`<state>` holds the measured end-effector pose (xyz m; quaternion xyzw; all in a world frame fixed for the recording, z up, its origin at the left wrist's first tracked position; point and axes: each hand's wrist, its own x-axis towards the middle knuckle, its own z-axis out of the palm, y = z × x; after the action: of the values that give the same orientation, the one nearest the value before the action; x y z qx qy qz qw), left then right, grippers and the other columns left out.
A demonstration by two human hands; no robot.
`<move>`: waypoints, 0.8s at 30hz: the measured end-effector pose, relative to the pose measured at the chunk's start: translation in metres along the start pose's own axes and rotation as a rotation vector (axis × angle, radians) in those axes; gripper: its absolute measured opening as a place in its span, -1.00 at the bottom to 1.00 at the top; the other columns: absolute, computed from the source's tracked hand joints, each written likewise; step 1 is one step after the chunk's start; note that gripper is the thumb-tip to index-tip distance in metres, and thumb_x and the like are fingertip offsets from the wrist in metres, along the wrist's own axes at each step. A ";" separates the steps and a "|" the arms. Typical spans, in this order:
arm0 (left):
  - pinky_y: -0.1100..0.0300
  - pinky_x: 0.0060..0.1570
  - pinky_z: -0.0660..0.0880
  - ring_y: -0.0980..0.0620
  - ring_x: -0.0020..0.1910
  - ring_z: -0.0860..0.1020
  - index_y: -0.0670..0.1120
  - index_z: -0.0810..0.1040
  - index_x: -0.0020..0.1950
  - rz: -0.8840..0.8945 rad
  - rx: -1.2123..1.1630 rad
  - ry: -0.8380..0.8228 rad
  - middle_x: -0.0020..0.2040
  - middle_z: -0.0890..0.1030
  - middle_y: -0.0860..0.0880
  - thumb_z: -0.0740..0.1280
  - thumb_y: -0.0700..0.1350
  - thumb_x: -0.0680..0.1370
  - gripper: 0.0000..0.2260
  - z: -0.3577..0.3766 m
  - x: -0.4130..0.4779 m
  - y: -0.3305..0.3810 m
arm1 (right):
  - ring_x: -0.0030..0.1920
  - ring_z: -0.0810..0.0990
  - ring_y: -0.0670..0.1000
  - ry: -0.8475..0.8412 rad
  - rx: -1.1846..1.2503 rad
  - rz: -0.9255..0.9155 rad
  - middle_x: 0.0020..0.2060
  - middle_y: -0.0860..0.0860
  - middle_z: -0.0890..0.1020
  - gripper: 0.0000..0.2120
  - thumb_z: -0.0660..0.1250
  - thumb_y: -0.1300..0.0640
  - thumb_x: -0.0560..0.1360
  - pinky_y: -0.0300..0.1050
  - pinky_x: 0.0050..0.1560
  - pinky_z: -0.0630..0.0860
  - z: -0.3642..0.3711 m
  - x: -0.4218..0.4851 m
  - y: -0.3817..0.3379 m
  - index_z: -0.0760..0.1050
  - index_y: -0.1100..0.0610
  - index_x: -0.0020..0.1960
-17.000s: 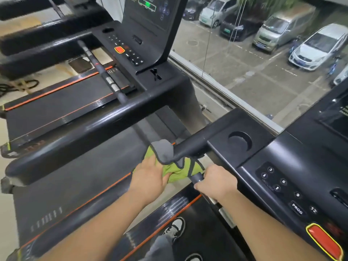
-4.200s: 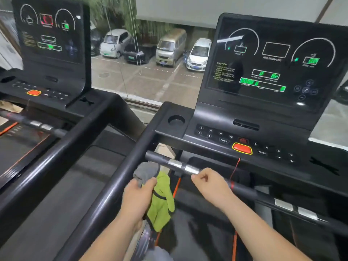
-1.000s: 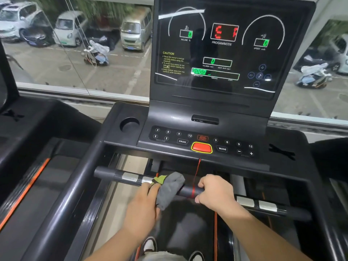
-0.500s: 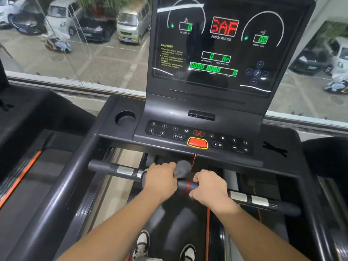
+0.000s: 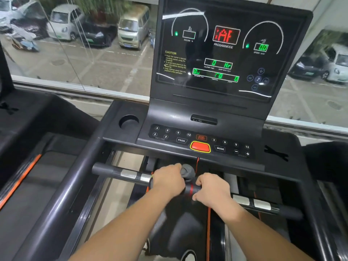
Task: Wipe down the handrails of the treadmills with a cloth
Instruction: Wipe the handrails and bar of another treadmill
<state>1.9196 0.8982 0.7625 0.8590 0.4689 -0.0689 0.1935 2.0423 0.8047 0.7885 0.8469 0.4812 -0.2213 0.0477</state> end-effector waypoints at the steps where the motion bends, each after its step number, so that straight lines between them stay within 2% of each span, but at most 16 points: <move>1: 0.06 -0.01 0.43 -0.14 0.13 0.58 0.02 0.47 0.11 0.036 0.020 0.065 0.11 0.60 -0.04 0.31 -0.09 0.51 -0.82 0.006 -0.008 -0.002 | 0.12 0.59 0.00 0.004 0.002 0.005 0.04 -0.11 0.62 -0.66 0.52 -0.07 0.36 -0.12 0.02 0.53 0.000 0.000 0.000 0.61 -0.09 0.11; 3: 0.12 0.13 0.51 -0.04 0.18 0.58 0.03 0.53 0.17 0.161 -0.060 0.204 0.14 0.61 0.02 0.41 -0.15 0.45 -0.70 0.023 -0.044 -0.012 | 0.04 0.64 0.01 0.002 0.018 0.014 -0.04 -0.11 0.64 -0.75 0.49 -0.06 0.36 -0.12 -0.03 0.56 0.000 0.000 -0.001 0.61 -0.05 0.02; 4: 0.17 0.19 0.53 0.03 0.20 0.58 0.04 0.55 0.22 0.224 -0.151 0.235 0.18 0.62 0.05 0.45 -0.18 0.41 -0.61 0.031 -0.062 -0.020 | 0.01 0.65 0.03 -0.005 0.018 0.016 -0.08 -0.10 0.65 -0.78 0.47 -0.05 0.36 -0.12 -0.06 0.57 -0.001 0.000 -0.002 0.60 -0.04 -0.01; 6: 0.28 0.19 0.51 0.12 0.19 0.58 0.09 0.56 0.31 0.248 -0.370 0.231 0.23 0.62 0.13 0.43 -0.20 0.40 -0.51 0.043 -0.087 -0.044 | -0.03 0.66 0.04 -0.030 -0.003 0.034 -0.12 -0.09 0.66 -0.79 0.49 -0.03 0.34 -0.14 -0.11 0.54 -0.003 0.002 -0.004 0.62 -0.03 -0.04; 8: 0.27 0.15 0.51 0.12 0.13 0.59 0.14 0.54 0.34 0.116 -0.523 0.176 0.18 0.63 0.17 0.31 -0.22 0.43 -0.50 0.043 -0.103 -0.066 | -0.02 0.66 0.04 -0.077 -0.041 0.059 -0.10 -0.09 0.68 -0.74 0.54 0.00 0.32 -0.15 -0.09 0.55 -0.008 0.003 -0.009 0.64 -0.01 -0.01; 10: 0.23 0.08 0.53 0.13 0.07 0.61 0.16 0.55 0.25 -0.022 -0.637 0.169 0.07 0.65 0.20 0.26 -0.29 0.47 -0.54 0.045 -0.112 -0.086 | 0.01 0.67 0.07 -0.114 -0.136 0.034 -0.03 -0.06 0.68 -0.69 0.55 0.00 0.32 -0.12 -0.05 0.57 -0.016 0.006 -0.019 0.61 0.01 0.02; 12: 0.23 0.06 0.54 0.15 0.05 0.63 0.13 0.57 0.18 -0.179 -0.783 0.193 0.01 0.67 0.20 0.27 -0.32 0.52 -0.61 0.045 -0.114 -0.106 | 0.02 0.67 0.09 -0.096 -0.225 -0.042 -0.01 -0.04 0.67 -0.68 0.52 -0.03 0.35 -0.10 -0.06 0.57 -0.024 0.009 -0.036 0.59 0.02 0.06; 14: 0.19 0.09 0.57 0.09 0.07 0.66 0.07 0.62 0.16 -0.349 -0.977 0.286 -0.01 0.70 0.16 0.34 -0.25 0.58 -0.74 0.034 -0.114 -0.119 | 0.09 0.65 0.08 -0.078 -0.201 -0.138 0.07 -0.05 0.66 -0.60 0.50 -0.11 0.39 -0.07 0.00 0.58 -0.028 0.013 -0.057 0.61 0.00 0.17; 15: 0.25 0.03 0.57 0.04 0.06 0.67 0.03 0.64 0.13 -0.448 -1.083 0.359 -0.04 0.71 0.12 0.35 -0.23 0.60 -0.80 0.028 -0.114 -0.125 | 0.17 0.63 0.07 -0.092 -0.147 -0.184 0.15 -0.06 0.64 -0.53 0.49 -0.15 0.41 -0.04 0.08 0.57 -0.029 0.015 -0.070 0.59 -0.02 0.26; 16: 0.35 -0.11 0.56 0.00 0.01 0.67 -0.01 0.65 0.08 -0.548 -1.201 0.426 -0.08 0.71 0.07 0.33 -0.24 0.62 -0.84 0.020 -0.118 -0.128 | 0.23 0.60 0.05 -0.118 -0.072 -0.222 0.23 -0.07 0.61 -0.46 0.49 -0.19 0.42 -0.02 0.16 0.56 -0.027 0.017 -0.083 0.55 -0.03 0.34; 17: 0.39 -0.29 0.52 -0.03 -0.10 0.67 -0.05 0.64 0.04 -0.680 -1.331 0.461 -0.11 0.70 0.01 0.30 -0.25 0.64 -0.85 0.016 -0.121 -0.133 | 0.27 0.58 0.03 -0.152 0.003 -0.244 0.29 -0.07 0.59 -0.40 0.49 -0.21 0.42 -0.02 0.22 0.55 -0.025 0.019 -0.096 0.52 -0.02 0.39; 18: 0.36 -0.45 0.49 -0.04 -0.24 0.66 -0.10 0.63 0.04 -0.815 -1.491 0.469 -0.14 0.70 -0.08 0.28 -0.25 0.65 -0.86 0.018 -0.124 -0.139 | 0.30 0.57 0.03 -0.181 0.050 -0.251 0.32 -0.07 0.57 -0.37 0.49 -0.21 0.42 -0.01 0.25 0.53 -0.020 0.022 -0.109 0.50 -0.01 0.42; 19: 0.31 -0.53 0.48 -0.06 -0.34 0.66 -0.16 0.62 0.09 -0.922 -1.671 0.428 -0.13 0.70 -0.18 0.27 -0.21 0.66 -0.87 0.028 -0.126 -0.149 | 0.31 0.56 0.03 -0.200 0.054 -0.250 0.33 -0.06 0.56 -0.37 0.48 -0.21 0.43 -0.01 0.26 0.53 -0.015 0.025 -0.120 0.50 0.01 0.42; 20: 0.24 -0.52 0.50 -0.12 -0.36 0.68 -0.21 0.61 0.17 -0.984 -1.837 0.343 -0.07 0.70 -0.27 0.28 -0.16 0.66 -0.81 0.034 -0.129 -0.155 | 0.30 0.56 0.05 -0.206 0.019 -0.245 0.29 -0.06 0.57 -0.42 0.47 -0.19 0.43 -0.01 0.23 0.53 -0.007 0.028 -0.129 0.52 0.02 0.37; 22: 0.06 -0.41 0.59 -0.26 -0.22 0.72 -0.30 0.59 0.27 -1.051 -2.007 0.250 0.03 0.69 -0.34 0.30 -0.12 0.61 -0.68 0.042 -0.127 -0.171 | 0.20 0.58 0.07 -0.155 -0.096 -0.247 0.11 -0.05 0.58 -0.62 0.43 -0.15 0.42 -0.06 0.03 0.53 0.007 0.031 -0.143 0.57 0.01 0.16; 24: 0.07 -0.40 0.59 -0.22 -0.26 0.70 -0.32 0.64 0.14 -1.050 -2.041 0.328 -0.05 0.70 -0.31 0.33 -0.18 0.55 -0.73 0.034 -0.109 -0.184 | 0.11 0.57 0.06 -0.091 -0.170 -0.237 -0.02 -0.08 0.55 -0.77 0.40 -0.09 0.41 -0.09 -0.10 0.47 0.014 0.035 -0.149 0.53 0.00 -0.01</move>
<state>1.7085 0.8893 0.7152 0.0019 0.6247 0.3818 0.6812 1.9284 0.9071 0.7809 0.7660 0.5923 -0.2221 0.1146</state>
